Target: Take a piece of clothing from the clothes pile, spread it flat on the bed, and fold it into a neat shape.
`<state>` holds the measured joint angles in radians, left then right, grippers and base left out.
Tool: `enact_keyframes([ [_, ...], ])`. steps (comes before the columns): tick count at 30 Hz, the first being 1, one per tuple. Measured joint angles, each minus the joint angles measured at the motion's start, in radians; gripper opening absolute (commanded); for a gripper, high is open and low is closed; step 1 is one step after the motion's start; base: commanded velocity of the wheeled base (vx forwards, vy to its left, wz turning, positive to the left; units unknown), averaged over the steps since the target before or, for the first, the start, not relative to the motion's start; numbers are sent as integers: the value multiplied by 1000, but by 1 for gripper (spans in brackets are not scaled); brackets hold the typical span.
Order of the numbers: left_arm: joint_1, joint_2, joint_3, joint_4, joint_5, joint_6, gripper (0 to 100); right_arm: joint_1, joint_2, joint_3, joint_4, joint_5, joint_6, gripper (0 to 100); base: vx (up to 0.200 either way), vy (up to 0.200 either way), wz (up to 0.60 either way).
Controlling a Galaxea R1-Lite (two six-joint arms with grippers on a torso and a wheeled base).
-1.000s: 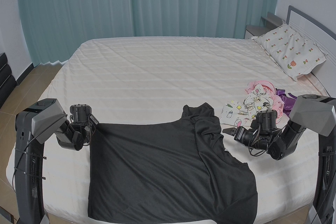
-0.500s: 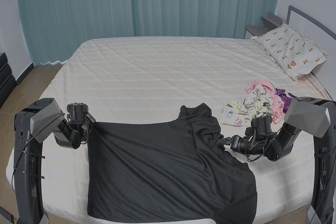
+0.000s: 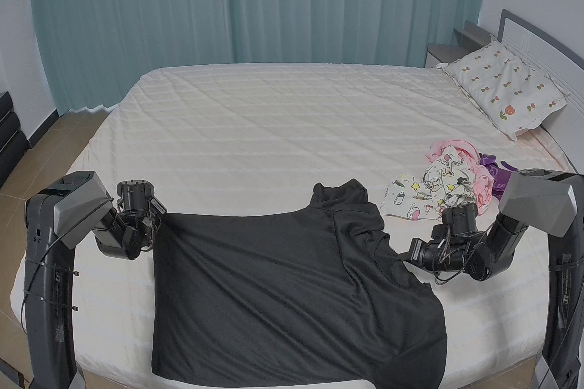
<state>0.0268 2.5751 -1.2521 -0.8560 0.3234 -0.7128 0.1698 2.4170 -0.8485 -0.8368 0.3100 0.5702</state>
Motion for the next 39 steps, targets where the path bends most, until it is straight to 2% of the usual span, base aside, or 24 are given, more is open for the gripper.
enact_keyframes([
  [16,-1,0,3,0,0,0,0,-65,-72,76,-8,-9,-19,0,0,0,0],
  [28,-1,0,5,0,0,0,0,-98,-106,108,49,-34,-125,0,0,0,0],
  [32,-3,0,6,0,0,0,0,-114,-106,90,51,-70,-136,0,0,0,0],
  [39,-5,0,7,0,0,0,0,-131,-96,79,58,-78,-159,0,0,0,0],
])
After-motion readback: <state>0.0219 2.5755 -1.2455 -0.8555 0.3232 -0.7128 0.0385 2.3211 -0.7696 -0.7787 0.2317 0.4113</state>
